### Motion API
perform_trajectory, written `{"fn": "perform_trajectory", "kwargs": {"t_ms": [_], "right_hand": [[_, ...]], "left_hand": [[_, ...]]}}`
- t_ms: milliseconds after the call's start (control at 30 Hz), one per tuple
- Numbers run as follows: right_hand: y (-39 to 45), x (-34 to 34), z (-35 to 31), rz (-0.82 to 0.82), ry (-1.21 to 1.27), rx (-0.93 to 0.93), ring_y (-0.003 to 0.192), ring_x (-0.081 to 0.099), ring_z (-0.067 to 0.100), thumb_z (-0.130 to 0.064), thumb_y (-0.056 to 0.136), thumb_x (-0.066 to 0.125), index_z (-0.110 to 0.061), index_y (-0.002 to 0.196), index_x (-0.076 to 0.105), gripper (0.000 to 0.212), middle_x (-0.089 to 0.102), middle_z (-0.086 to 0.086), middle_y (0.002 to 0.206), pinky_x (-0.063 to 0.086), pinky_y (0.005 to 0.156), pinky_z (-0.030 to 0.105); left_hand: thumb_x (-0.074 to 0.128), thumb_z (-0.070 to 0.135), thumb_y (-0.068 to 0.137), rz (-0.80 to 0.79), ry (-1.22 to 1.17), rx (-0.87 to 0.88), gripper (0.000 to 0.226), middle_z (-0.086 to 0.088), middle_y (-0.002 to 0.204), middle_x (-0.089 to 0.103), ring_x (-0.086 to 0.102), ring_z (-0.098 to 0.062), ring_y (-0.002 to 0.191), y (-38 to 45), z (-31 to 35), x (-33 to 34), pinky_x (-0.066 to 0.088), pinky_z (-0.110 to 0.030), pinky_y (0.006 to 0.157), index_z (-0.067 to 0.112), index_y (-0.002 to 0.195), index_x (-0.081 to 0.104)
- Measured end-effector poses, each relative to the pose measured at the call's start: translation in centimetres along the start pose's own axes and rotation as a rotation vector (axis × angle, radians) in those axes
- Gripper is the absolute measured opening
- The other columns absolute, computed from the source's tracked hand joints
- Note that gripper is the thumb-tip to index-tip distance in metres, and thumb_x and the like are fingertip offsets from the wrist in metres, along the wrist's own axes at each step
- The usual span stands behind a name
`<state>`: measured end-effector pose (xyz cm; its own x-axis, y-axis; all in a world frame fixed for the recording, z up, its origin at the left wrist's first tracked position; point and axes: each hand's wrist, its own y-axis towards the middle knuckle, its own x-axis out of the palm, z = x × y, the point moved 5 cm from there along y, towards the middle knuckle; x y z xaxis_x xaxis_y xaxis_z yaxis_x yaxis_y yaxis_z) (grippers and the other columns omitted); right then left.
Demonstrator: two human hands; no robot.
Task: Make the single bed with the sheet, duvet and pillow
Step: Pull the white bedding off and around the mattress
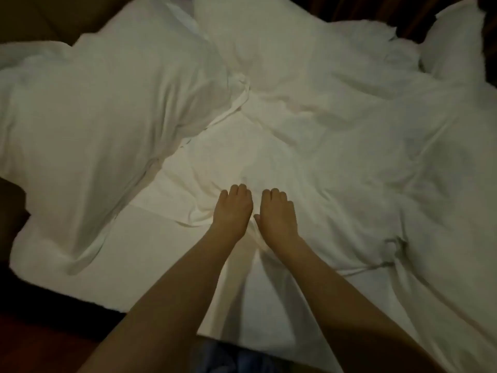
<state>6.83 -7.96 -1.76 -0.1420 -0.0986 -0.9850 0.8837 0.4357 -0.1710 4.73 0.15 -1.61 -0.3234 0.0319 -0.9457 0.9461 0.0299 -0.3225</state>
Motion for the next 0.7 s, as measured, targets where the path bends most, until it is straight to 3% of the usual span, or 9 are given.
{"fn": "perform_trajectory", "kwargs": {"t_ms": [100, 200, 267, 333, 400, 467, 500, 567, 700], "right_hand": [[2.2, 4.2, -0.4, 0.053, 0.084, 0.06, 0.058, 0.054, 0.017, -0.025, 0.041, 0.092, -0.01, 0.076, 0.064, 0.048, 0.057, 0.004, 0.069, 0.041, 0.049, 0.025], [3.3, 7.3, -1.6, 0.094, 0.11, 0.073, 0.07, 0.06, 0.023, -0.015, 0.055, 0.086, -0.005, 0.09, 0.065, 0.042, 0.062, 0.011, 0.082, 0.049, 0.06, 0.03], [4.1, 9.1, -2.0, 0.112, 0.092, 0.082, 0.088, 0.064, 0.031, -0.016, 0.063, 0.083, -0.003, 0.104, 0.065, 0.047, 0.064, 0.016, 0.099, 0.052, 0.074, 0.039], [5.0, 11.2, -2.2, 0.014, 0.065, 0.101, 0.107, 0.061, 0.036, -0.025, 0.063, 0.085, -0.005, 0.12, 0.061, 0.065, 0.061, 0.019, 0.118, 0.049, 0.087, 0.049], [5.9, 12.6, -2.1, -0.044, 0.019, 0.12, 0.116, 0.056, 0.037, -0.035, 0.06, 0.087, -0.008, 0.129, 0.057, 0.08, 0.057, 0.017, 0.13, 0.044, 0.092, 0.055], [6.7, 13.7, -1.9, -0.096, -0.021, 0.141, 0.117, 0.056, 0.038, -0.045, 0.055, 0.088, -0.01, 0.132, 0.055, 0.09, 0.056, 0.015, 0.132, 0.044, 0.09, 0.058], [7.2, 14.3, -1.8, -0.126, -0.042, 0.154, 0.114, 0.058, 0.038, -0.048, 0.05, 0.089, -0.011, 0.131, 0.056, 0.095, 0.057, 0.015, 0.131, 0.045, 0.087, 0.059], [8.0, 15.1, -1.6, -0.158, -0.061, 0.186, 0.105, 0.062, 0.038, -0.048, 0.041, 0.091, -0.012, 0.125, 0.062, 0.096, 0.062, 0.013, 0.124, 0.049, 0.079, 0.059], [9.2, 14.5, -1.7, -0.04, -0.034, 0.189, 0.079, 0.062, 0.035, -0.023, 0.043, 0.09, -0.015, 0.097, 0.069, 0.059, 0.065, 0.008, 0.094, 0.051, 0.063, 0.045]], "left_hand": [[0.081, 0.018, 0.06, 0.017, -0.035, -0.023, 0.041, -0.005, 0.094, 0.06, 0.059, -0.019, 0.086, 2.5, -1.1, 2.5, 0.046, -0.029, 0.074, 0.008, 0.097, 0.064], [0.079, 0.017, 0.062, 0.067, 0.007, 0.001, 0.042, -0.006, 0.101, 0.063, 0.061, -0.022, 0.094, 4.4, -1.4, 5.9, 0.049, -0.033, 0.08, 0.009, 0.101, 0.067], [0.084, 0.024, 0.058, 0.062, 0.021, 0.01, 0.058, -0.01, 0.116, 0.063, 0.061, -0.027, 0.108, 5.8, -1.7, 6.8, 0.049, -0.039, 0.089, 0.009, 0.111, 0.067], [0.066, 0.031, 0.083, -0.061, 0.029, 0.01, 0.076, -0.016, 0.151, 0.027, 0.027, -0.033, 0.139, 7.2, -2.0, 8.7, 0.025, -0.049, 0.111, 0.007, 0.146, 0.031], [0.049, 0.034, 0.095, -0.113, 0.105, 0.043, 0.081, -0.016, 0.157, -0.005, -0.001, -0.036, 0.145, 8.6, -2.3, 9.8, 0.002, -0.052, 0.115, 0.008, 0.151, -0.004], [0.055, 0.04, 0.09, -0.08, 0.12, 0.051, 0.085, -0.015, 0.157, 0.003, 0.008, -0.035, 0.144, 9.8, -2.7, 10.8, 0.008, -0.053, 0.115, 0.01, 0.152, 0.004], [0.065, 0.043, 0.082, -0.025, 0.103, 0.032, 0.085, -0.015, 0.153, 0.022, 0.027, -0.034, 0.139, 10.3, -2.9, 11.3, 0.022, -0.052, 0.113, 0.012, 0.149, 0.023], [0.084, 0.041, 0.056, -0.015, 0.073, 0.027, 0.073, -0.008, 0.121, 0.061, 0.059, -0.028, 0.109, 11.2, -3.0, 12.5, 0.048, -0.045, 0.092, 0.017, 0.122, 0.062], [0.084, 0.014, 0.044, 0.125, 0.034, 0.074, 0.033, -0.003, 0.067, 0.059, 0.058, -0.022, 0.06, 12.5, -3.3, 12.7, 0.047, -0.032, 0.054, 0.016, 0.071, 0.065]]}}
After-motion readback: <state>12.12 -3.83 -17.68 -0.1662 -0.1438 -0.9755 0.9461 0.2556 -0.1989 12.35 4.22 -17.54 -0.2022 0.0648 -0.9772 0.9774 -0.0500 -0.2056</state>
